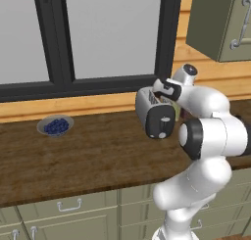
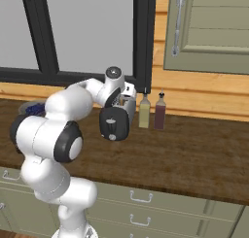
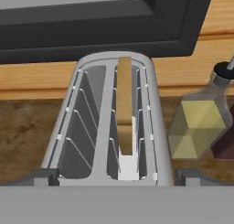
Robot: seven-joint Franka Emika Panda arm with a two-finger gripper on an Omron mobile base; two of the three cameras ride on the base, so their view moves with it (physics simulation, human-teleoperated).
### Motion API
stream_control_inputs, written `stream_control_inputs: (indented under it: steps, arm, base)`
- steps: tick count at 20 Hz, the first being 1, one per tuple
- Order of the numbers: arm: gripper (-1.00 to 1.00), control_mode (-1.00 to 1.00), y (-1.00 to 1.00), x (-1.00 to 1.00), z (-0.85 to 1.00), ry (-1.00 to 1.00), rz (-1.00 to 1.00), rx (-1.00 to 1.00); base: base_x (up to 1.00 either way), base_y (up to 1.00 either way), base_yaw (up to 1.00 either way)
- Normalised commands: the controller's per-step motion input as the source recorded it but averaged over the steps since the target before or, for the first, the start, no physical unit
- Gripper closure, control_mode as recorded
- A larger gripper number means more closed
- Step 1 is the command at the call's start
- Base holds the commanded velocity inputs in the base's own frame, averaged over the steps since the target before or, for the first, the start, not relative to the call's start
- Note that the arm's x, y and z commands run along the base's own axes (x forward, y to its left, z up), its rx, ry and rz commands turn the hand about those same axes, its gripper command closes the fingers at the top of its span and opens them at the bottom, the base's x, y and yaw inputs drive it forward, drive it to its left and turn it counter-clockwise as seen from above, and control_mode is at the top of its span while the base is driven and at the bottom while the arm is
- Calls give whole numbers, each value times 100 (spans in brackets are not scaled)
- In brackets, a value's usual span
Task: Start the toaster. Once the lever pops up, take the bread to the plate on the dining counter.
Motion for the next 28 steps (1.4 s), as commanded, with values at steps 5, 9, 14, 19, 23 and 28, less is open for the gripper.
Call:
stream_control_inputs:
  steps: [5, 9, 14, 19, 23, 28]
  arm:
    - [-100, -100, 0, 28, -14, 0, 1, 0]
    - [-100, -100, 0, 27, -15, 0, 1, 0]
    - [-100, -100, 0, 26, -13, 0, 1, 0]
    - [-100, -100, 0, 22, -11, 0, 1, 0]
    - [-100, -100, 0, 23, -13, 0, 1, 0]
    - [-100, -100, 0, 18, -15, 2, 1, 0]
  base:
    - [0, 0, 0]
    - [0, 0, 0]
    - [0, 0, 0]
    - [0, 0, 0]
    - [0, 0, 0]
    - [0, 0, 0]
